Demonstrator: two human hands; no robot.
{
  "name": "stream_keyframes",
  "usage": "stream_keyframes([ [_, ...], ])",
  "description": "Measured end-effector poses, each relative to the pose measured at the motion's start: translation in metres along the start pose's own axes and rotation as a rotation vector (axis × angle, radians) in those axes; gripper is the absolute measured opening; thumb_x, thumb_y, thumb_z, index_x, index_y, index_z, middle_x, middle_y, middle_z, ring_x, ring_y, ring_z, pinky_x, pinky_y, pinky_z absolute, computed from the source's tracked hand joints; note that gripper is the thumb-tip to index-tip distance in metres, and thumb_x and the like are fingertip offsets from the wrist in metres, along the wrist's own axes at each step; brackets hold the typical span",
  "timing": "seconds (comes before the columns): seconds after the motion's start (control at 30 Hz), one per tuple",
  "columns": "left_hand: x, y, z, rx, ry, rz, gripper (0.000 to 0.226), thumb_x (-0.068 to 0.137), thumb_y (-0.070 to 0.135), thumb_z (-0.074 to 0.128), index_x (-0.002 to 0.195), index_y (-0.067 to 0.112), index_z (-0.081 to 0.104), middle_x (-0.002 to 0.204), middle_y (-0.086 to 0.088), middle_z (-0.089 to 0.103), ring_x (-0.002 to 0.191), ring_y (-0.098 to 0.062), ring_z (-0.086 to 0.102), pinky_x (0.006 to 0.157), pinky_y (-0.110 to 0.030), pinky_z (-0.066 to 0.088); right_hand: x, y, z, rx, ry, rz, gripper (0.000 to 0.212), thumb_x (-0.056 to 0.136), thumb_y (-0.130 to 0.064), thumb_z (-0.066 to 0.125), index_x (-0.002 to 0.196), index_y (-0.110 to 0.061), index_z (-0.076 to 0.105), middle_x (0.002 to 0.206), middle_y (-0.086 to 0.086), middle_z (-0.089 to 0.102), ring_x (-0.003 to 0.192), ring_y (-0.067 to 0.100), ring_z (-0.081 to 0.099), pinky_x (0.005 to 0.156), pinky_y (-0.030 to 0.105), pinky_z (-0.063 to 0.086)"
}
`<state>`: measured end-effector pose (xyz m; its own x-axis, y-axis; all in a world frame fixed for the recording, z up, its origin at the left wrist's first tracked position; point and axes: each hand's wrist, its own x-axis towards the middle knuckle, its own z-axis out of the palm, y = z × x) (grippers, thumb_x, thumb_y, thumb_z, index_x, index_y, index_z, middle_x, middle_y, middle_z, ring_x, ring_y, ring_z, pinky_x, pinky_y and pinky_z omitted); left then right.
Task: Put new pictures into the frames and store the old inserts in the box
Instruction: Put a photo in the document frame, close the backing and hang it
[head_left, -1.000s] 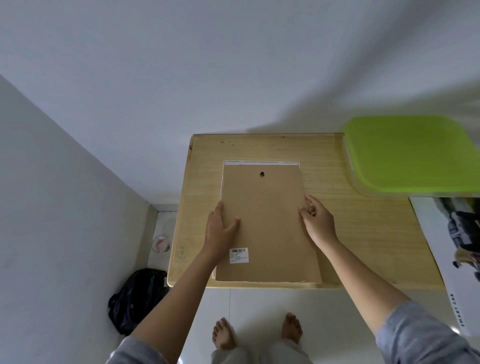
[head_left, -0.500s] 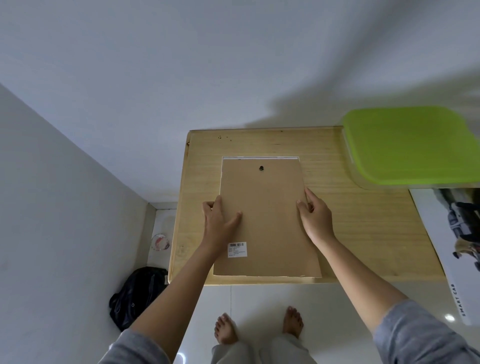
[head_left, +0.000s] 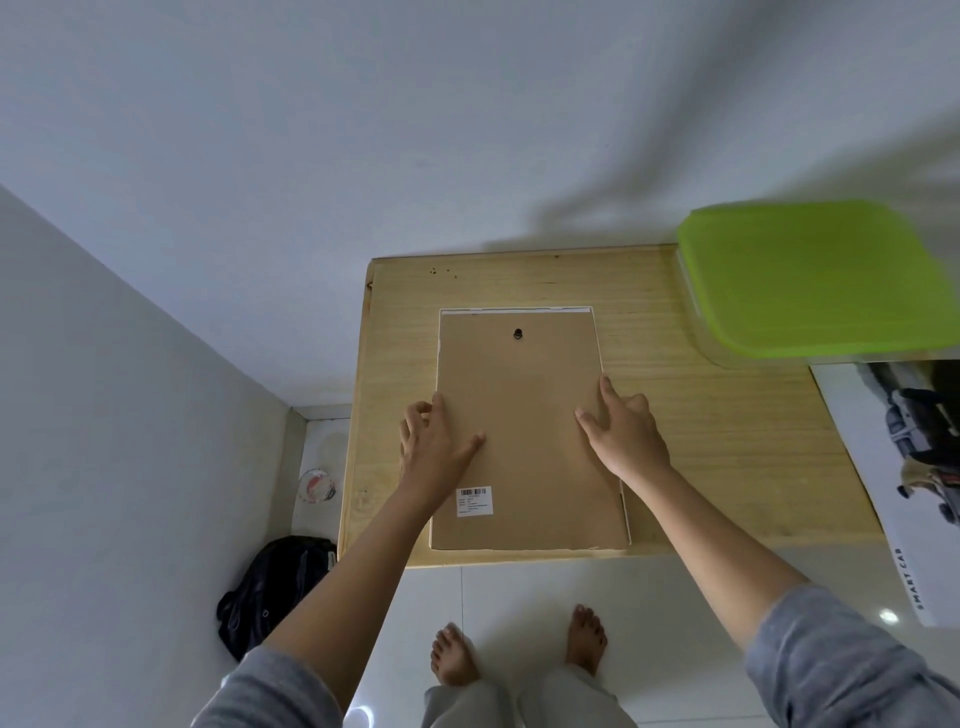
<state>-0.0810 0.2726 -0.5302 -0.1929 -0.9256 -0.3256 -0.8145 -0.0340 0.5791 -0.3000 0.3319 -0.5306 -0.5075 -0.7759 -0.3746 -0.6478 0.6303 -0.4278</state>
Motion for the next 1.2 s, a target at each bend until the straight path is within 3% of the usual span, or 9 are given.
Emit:
stream_keyframes([
  [0.2, -0.003, -0.007, 0.002, -0.002, -0.015, 0.034, 0.074, 0.087, 0.043, 0.056, 0.145, 0.018, 0.017, 0.137, -0.01, 0.026, 0.123, -0.028, 0.029, 0.101, -0.045, 0.037, -0.008, 0.001, 0.002, -0.012, -0.05, -0.026, 0.067, 0.091, -0.053, 0.04, 0.147, -0.033, 0.008, 0.121, 0.008, 0.037, 0.095, 0.025, 0.054, 0.071, 0.033, 0.048],
  [0.33, 0.0, -0.005, 0.0, 0.025, -0.017, 0.031, 0.073, 0.086, 0.044, 0.058, 0.143, 0.018, 0.021, 0.136, -0.009, 0.027, 0.122, -0.03, 0.031, 0.098, -0.043, 0.038, -0.007, 0.004, 0.0, -0.078, -0.069, -0.023, 0.066, 0.092, -0.055, 0.034, 0.147, -0.035, 0.004, 0.124, 0.008, 0.04, 0.084, 0.022, 0.052, 0.064, 0.03, 0.043],
  [0.53, 0.002, -0.005, 0.001, 0.08, -0.009, 0.043, 0.071, 0.086, 0.047, 0.056, 0.142, 0.02, 0.022, 0.134, -0.009, 0.028, 0.116, -0.031, 0.034, 0.096, -0.042, 0.036, -0.002, 0.003, -0.001, -0.138, -0.085, -0.02, 0.064, 0.092, -0.058, 0.029, 0.146, -0.037, 0.001, 0.126, 0.008, 0.042, 0.099, 0.026, 0.056, 0.075, 0.035, 0.047],
  [0.87, 0.005, -0.008, 0.003, 0.076, 0.01, 0.059, 0.071, 0.088, 0.048, 0.052, 0.145, 0.021, 0.018, 0.133, -0.007, 0.028, 0.111, -0.03, 0.034, 0.097, -0.04, 0.034, -0.004, -0.003, 0.003, -0.214, -0.054, 0.008, 0.062, 0.092, -0.059, 0.022, 0.145, -0.039, -0.002, 0.125, 0.01, 0.044, 0.099, 0.03, 0.057, 0.073, 0.035, 0.042],
  [1.2, -0.008, -0.015, 0.007, -0.068, 0.075, 0.085, 0.071, 0.087, 0.043, 0.058, 0.144, 0.018, 0.024, 0.138, -0.006, 0.03, 0.117, -0.028, 0.033, 0.097, -0.039, 0.035, -0.027, 0.012, 0.012, 0.02, -0.059, -0.061, 0.079, 0.086, -0.058, 0.045, 0.147, -0.034, 0.001, 0.119, 0.004, 0.033, 0.096, 0.018, 0.049, 0.077, 0.029, 0.044],
])
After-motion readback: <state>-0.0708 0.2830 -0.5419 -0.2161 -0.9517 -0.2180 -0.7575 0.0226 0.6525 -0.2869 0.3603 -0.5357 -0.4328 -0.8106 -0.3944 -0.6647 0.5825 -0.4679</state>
